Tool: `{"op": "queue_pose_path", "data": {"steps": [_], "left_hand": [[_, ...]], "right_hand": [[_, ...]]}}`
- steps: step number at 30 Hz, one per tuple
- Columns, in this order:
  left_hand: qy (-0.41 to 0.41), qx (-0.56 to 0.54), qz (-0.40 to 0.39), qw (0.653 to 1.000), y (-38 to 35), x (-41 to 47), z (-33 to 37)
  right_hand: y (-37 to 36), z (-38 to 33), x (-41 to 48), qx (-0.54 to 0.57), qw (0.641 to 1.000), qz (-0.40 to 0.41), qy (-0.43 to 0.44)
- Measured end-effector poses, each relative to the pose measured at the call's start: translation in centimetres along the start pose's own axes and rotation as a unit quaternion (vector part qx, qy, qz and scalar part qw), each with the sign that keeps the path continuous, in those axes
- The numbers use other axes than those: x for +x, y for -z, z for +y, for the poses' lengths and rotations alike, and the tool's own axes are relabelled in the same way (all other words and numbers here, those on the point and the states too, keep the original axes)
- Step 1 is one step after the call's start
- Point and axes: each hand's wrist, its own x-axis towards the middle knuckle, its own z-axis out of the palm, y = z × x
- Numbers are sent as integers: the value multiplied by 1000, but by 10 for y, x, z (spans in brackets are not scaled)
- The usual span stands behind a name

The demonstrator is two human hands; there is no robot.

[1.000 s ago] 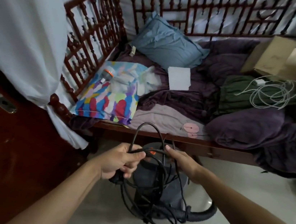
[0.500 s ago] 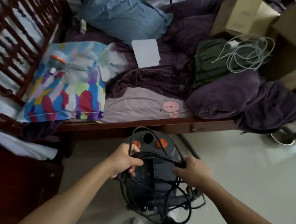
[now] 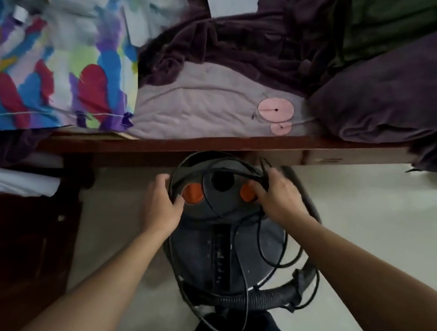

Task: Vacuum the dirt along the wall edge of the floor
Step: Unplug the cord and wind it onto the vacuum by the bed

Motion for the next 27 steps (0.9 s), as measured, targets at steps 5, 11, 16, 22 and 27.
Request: {"op": "queue_pose_path", "data": {"steps": [5,11,16,22,27], "left_hand": [[-40,102,-1,994,-40,1,-6],[-77,140,87,983,-58,2,-12],[-82,115,59,988,-57,2,-18],[-141,149,18,979,-52,-1,-25],[-201,167,-33,965,-54,-25,-40]], "right_hand": [[-33,1,14,-14,998,66,17],[-44,9,17,4,993,121,18],[-51,3,5,3,987,158,-35],[-65,16,-22,69,975,196,-75],[-81,35,-50,85,957,256,-107]]}}
